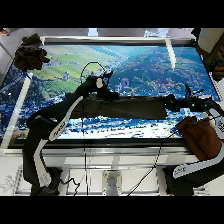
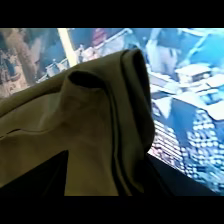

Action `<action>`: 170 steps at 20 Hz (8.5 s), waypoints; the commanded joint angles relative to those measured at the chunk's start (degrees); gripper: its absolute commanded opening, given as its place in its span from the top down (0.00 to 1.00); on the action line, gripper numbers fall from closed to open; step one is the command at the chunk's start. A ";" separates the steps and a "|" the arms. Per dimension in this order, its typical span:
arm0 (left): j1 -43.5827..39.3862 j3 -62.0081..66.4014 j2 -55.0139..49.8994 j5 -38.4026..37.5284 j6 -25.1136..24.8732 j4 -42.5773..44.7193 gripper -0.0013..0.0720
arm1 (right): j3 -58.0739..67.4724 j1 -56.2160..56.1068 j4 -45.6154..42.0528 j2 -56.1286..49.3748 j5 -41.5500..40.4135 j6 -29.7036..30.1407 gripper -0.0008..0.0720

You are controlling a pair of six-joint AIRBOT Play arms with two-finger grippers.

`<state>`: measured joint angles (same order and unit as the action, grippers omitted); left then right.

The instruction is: Fold the shirts.

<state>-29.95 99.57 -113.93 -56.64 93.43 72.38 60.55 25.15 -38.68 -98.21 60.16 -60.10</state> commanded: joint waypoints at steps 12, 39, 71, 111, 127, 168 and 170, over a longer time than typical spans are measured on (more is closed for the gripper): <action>-0.04 2.69 -3.76 -1.70 0.87 0.50 0.97 | 0.52 -5.49 7.65 -0.24 3.06 2.97 0.95; -4.72 20.65 -0.04 -0.81 10.86 20.52 0.97 | 10.51 1.81 4.94 16.44 21.22 1.36 0.95; 12.46 16.76 15.02 -21.38 -0.42 24.90 0.97 | 10.49 -40.15 -18.34 12.07 2.51 -21.38 0.45; 12.44 -25.42 47.41 -31.80 3.28 24.72 0.97 | 7.32 -30.25 7.17 0.13 3.78 1.38 0.95; 12.41 -25.42 47.41 -29.97 4.31 23.45 0.97 | 18.27 11.85 -40.15 22.16 17.99 -17.97 0.95; 12.37 -25.42 47.41 -1.33 1.05 24.52 0.97 | -8.83 -33.57 -11.72 34.23 -18.08 9.03 0.58; 12.35 -25.42 47.41 -5.03 1.53 23.41 0.97 | -11.17 -38.49 -11.69 34.23 -22.97 6.21 0.58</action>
<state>-17.58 74.17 -66.57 -57.04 95.29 95.26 52.84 -3.01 -45.12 -63.99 50.33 -48.16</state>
